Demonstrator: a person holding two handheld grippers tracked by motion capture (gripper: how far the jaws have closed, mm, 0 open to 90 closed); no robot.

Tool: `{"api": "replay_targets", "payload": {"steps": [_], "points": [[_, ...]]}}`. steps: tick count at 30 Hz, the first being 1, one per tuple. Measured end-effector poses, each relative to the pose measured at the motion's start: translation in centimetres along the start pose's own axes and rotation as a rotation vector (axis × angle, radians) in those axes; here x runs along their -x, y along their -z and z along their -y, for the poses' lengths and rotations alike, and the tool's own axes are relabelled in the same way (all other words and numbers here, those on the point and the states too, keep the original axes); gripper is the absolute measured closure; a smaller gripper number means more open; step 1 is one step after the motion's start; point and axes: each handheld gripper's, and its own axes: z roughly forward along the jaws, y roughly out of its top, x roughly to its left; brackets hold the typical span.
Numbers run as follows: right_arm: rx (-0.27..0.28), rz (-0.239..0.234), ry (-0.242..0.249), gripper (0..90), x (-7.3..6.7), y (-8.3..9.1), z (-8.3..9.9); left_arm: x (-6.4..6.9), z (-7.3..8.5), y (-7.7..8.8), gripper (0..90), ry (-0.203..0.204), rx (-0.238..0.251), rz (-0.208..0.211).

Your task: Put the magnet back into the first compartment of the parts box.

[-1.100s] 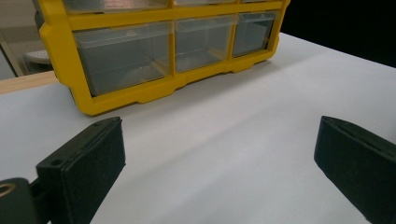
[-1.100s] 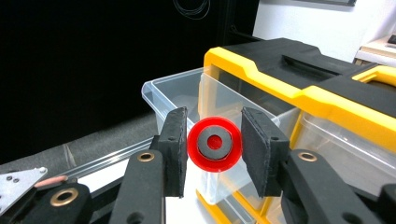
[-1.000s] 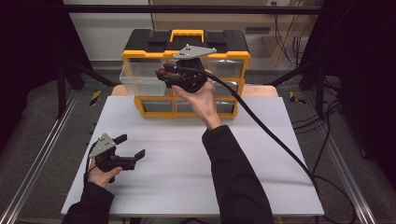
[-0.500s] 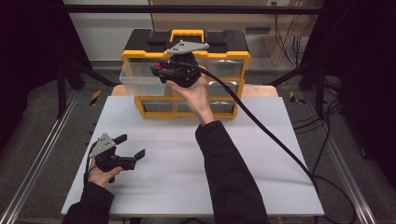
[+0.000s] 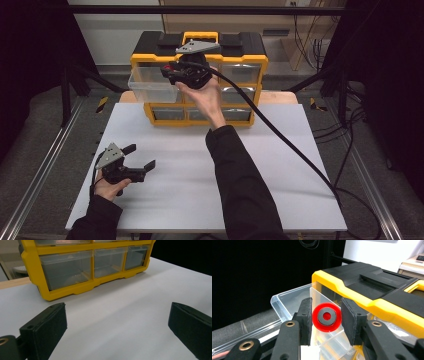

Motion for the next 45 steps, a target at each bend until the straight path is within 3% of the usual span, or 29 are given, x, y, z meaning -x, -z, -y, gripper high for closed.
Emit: {"api": "replay_targets", "payload": {"steps": [17, 45], "points": [[-0.014, 0.005, 0.005, 62.2, 0.0, -2.0, 0.1, -0.1, 0.0, 0.0, 1.6, -0.002, -0.003, -0.002], [-0.054, 0.033, 0.028, 61.9, 0.0, -3.0, 1.0, 0.0, 0.0, -0.1, 1.6, -0.002, -0.006, -0.002]]}}
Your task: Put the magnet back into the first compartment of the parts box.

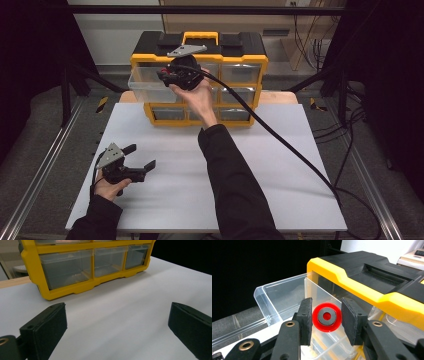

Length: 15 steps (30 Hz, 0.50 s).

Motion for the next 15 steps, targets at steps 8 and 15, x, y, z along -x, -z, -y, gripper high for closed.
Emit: {"api": "replay_targets", "payload": {"steps": [8, 15], "points": [[0.012, 0.013, 0.011, 56.6, -0.02, 0.03, 0.02, 0.01, -0.01, 0.01, 1.6, -0.001, 0.001, 0.0], [0.055, 0.015, 0.019, 45.5, -0.12, 0.76, -0.2, -0.01, -0.01, 0.04, 1.7, 0.0, 0.003, 0.0]]}}
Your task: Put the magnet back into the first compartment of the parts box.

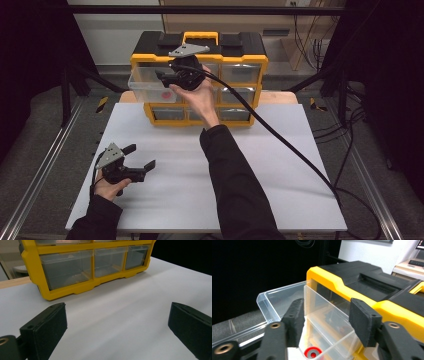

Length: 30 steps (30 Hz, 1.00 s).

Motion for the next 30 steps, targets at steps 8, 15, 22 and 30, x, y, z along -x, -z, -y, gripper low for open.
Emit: {"api": "replay_targets", "payload": {"steps": [8, 15, 22, 30], "points": [[0.039, -0.004, -0.038, 29.8, 0.4, 1.9, -0.2, 0.0, 0.0, 0.0, 1.6, -0.001, -0.003, -0.002], [0.051, -0.002, -0.052, 15.5, 0.7, 4.0, 0.1, 0.1, 0.0, -0.1, 1.6, -0.005, -0.005, -0.001], [0.053, -0.008, -0.057, 10.3, 0.6, 6.0, 0.7, 0.1, 0.0, -0.1, 1.6, -0.006, -0.006, -0.002], [0.079, -0.009, -0.084, 5.0, 0.3, 8.9, 1.9, 0.1, 0.0, -0.1, 1.6, -0.01, -0.01, -0.004]]}}
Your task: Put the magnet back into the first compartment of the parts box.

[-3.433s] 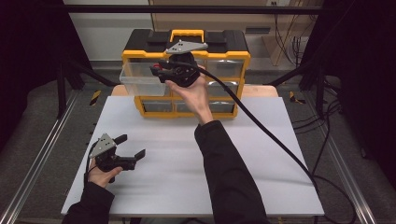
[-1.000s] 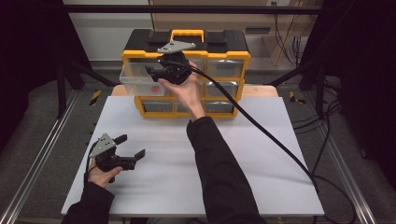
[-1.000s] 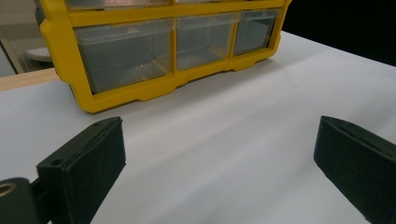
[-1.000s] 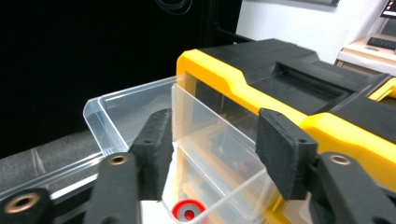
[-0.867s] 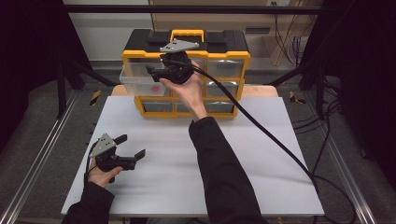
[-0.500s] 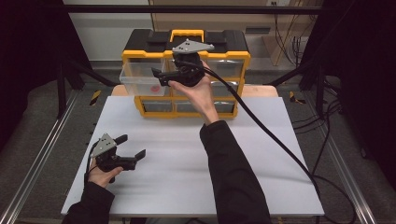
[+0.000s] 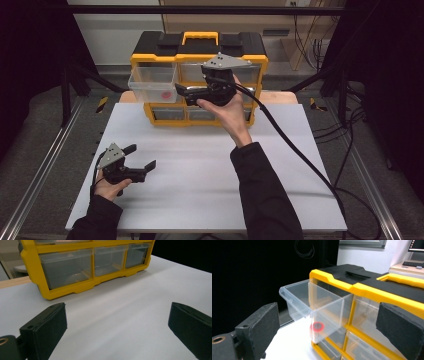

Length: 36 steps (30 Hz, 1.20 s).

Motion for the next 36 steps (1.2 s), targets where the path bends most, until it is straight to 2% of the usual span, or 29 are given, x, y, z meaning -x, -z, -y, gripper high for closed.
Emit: {"api": "replay_targets", "payload": {"steps": [5, 7, 9, 11, 12, 13, 14, 15, 16, 17, 21, 24, 26, 27, 29, 31, 32, 33, 36], "points": [[-0.006, 0.001, 0.018, 2.7, 0.0, 1.4, 1.0, 0.0, 0.0, 0.0, 1.6, -0.001, -0.001, -0.001], [-0.002, 0.0, 0.015, 2.1, 0.2, 2.4, 1.9, 0.1, 0.0, -0.1, 1.6, -0.002, -0.006, -0.001], [0.001, -0.001, 0.013, 2.0, 0.2, 2.5, 2.1, 0.1, 0.0, -0.2, 1.5, -0.003, -0.007, 0.0], [0.003, -0.005, 0.004, 1.1, 0.4, 3.2, 3.3, 0.1, 0.1, -0.2, 1.5, -0.003, -0.007, 0.0], [0.003, -0.005, 0.004, 1.1, 0.4, 3.2, 3.3, 0.1, 0.1, -0.2, 1.5, -0.002, -0.009, -0.001], [-0.007, -0.009, 0.0, 0.5, 0.6, 3.6, 4.3, 0.1, 0.1, -0.1, 1.5, -0.002, -0.007, -0.001], [-0.007, -0.009, 0.0, 0.5, 0.6, 3.6, 4.3, 0.1, 0.1, -0.1, 1.5, -0.002, -0.007, -0.001], [-0.017, -0.008, -0.007, 0.5, 0.8, 4.1, 5.2, 0.1, 0.0, -0.1, 1.5, -0.002, -0.006, -0.001], [-0.017, -0.008, -0.007, 0.5, 0.8, 4.1, 5.2, 0.1, 0.0, -0.1, 1.5, -0.002, -0.006, -0.001], [-0.026, -0.004, -0.012, 0.5, 1.1, 4.5, 6.1, 0.1, 0.1, -0.2, 1.5, -0.002, -0.008, -0.002], [-0.034, 0.001, -0.023, 0.5, 1.5, 5.0, 7.4, 0.2, 0.1, -0.2, 1.5, -0.008, -0.014, 0.0], [-0.053, -0.004, -0.039, 0.5, 2.0, 6.0, 9.3, 0.2, 0.1, -0.2, 1.5, -0.007, -0.011, 0.0], [-0.058, 0.0, -0.039, 0.5, 2.1, 6.2, 9.6, 0.2, 0.1, -0.2, 1.5, -0.002, -0.009, -0.002], [-0.069, 0.006, -0.042, 0.5, 2.3, 6.7, 10.7, 0.1, 0.1, -0.2, 1.5, -0.003, -0.008, -0.002], [-0.074, 0.005, -0.045, 0.5, 2.4, 6.9, 11.0, 0.1, 0.1, -0.2, 1.5, -0.005, -0.009, -0.002], [-0.082, 0.015, -0.058, 0.5, 2.8, 7.7, 12.6, 0.2, 0.1, -0.2, 1.4, -0.01, -0.017, 0.0], [-0.082, 0.015, -0.058, 0.5, 2.8, 7.7, 12.6, 0.2, 0.1, -0.2, 1.4, -0.01, -0.017, 0.0], [-0.09, 0.015, -0.065, 0.5, 3.0, 8.1, 13.6, 0.2, 0.1, -0.3, 1.4, -0.01, -0.018, -0.001], [-0.105, 0.023, -0.07, 0.5, 3.2, 8.6, 14.5, 0.2, 0.1, -0.3, 1.4, -0.007, -0.018, -0.002]]}}
